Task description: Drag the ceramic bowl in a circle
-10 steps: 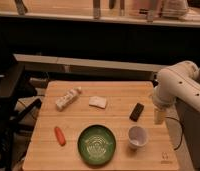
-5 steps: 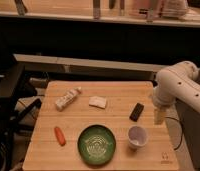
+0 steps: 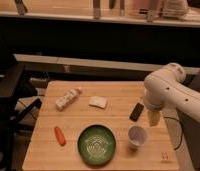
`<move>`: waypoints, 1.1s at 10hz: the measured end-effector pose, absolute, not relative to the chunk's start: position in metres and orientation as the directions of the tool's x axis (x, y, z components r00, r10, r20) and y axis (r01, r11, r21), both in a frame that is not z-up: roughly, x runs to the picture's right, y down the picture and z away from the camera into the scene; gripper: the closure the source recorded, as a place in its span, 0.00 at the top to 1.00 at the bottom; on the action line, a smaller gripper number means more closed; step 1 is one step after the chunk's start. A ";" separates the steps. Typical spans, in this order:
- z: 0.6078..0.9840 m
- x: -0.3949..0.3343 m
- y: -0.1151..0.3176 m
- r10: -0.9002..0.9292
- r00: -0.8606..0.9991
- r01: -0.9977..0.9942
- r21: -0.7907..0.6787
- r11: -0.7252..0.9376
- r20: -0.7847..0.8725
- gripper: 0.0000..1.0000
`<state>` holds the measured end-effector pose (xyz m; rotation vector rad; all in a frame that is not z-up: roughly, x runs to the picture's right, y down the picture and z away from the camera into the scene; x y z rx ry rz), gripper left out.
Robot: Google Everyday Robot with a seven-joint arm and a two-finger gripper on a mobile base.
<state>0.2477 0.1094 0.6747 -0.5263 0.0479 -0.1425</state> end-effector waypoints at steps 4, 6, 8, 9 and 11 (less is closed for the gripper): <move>0.671 0.225 0.116 -0.242 0.970 0.225 -0.480 0.848 0.028 0.80; 0.669 0.216 0.121 -0.314 0.948 0.305 -0.457 0.836 0.059 0.80; 0.669 0.211 0.127 -0.356 0.931 0.352 -0.446 0.823 0.078 0.80; 0.669 0.206 0.129 -0.373 0.924 0.372 -0.441 0.817 0.087 0.80; 0.671 0.190 0.132 -0.417 0.902 0.422 -0.425 0.801 0.109 0.80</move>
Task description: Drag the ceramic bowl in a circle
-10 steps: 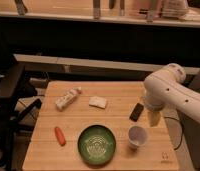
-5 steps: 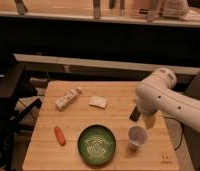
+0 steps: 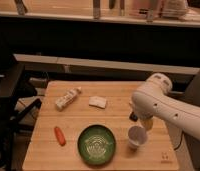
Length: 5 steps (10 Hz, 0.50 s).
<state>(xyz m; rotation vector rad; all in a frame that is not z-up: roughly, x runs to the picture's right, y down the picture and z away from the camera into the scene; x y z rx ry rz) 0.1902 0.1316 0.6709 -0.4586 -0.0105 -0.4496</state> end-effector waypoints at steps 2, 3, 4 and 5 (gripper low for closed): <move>0.675 0.179 0.136 -0.474 0.869 0.488 -0.400 0.776 0.140 0.80; 0.676 0.176 0.137 -0.493 0.857 0.509 -0.392 0.766 0.149 0.80; 0.677 0.173 0.137 -0.504 0.850 0.522 -0.387 0.760 0.155 0.80; 0.677 0.170 0.139 -0.514 0.843 0.533 -0.384 0.754 0.160 0.80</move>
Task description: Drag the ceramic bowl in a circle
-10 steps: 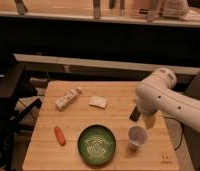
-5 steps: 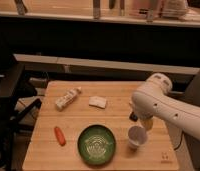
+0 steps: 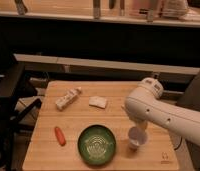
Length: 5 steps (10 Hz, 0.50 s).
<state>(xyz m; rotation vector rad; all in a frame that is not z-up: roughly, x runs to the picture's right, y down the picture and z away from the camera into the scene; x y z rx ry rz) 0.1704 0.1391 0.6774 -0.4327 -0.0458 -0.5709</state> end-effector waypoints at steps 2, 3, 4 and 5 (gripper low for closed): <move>0.679 0.153 0.143 -0.561 0.807 0.586 -0.368 0.722 0.184 0.80; 0.680 0.145 0.144 -0.580 0.791 0.608 -0.359 0.708 0.194 0.80; 0.680 0.143 0.144 -0.593 0.778 0.625 -0.350 0.698 0.206 0.80; 0.680 0.143 0.145 -0.601 0.769 0.636 -0.345 0.690 0.217 0.80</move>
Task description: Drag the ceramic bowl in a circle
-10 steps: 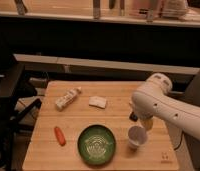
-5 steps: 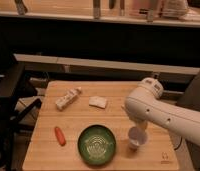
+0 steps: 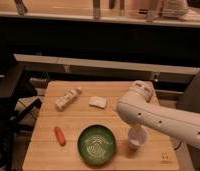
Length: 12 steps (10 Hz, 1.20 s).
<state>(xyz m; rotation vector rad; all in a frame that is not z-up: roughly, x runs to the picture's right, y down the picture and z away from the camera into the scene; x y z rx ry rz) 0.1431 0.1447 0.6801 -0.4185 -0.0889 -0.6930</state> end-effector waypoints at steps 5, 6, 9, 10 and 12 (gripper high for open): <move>0.682 0.127 0.152 -0.675 0.685 0.728 -0.296 0.619 0.275 0.80; 0.681 0.128 0.153 -0.684 0.672 0.740 -0.288 0.607 0.284 0.80; 0.680 0.116 0.152 -0.724 0.611 0.792 -0.254 0.556 0.320 0.80; 0.680 0.113 0.153 -0.735 0.593 0.805 -0.246 0.540 0.328 0.80; 0.678 0.108 0.154 -0.756 0.555 0.832 -0.227 0.507 0.348 0.80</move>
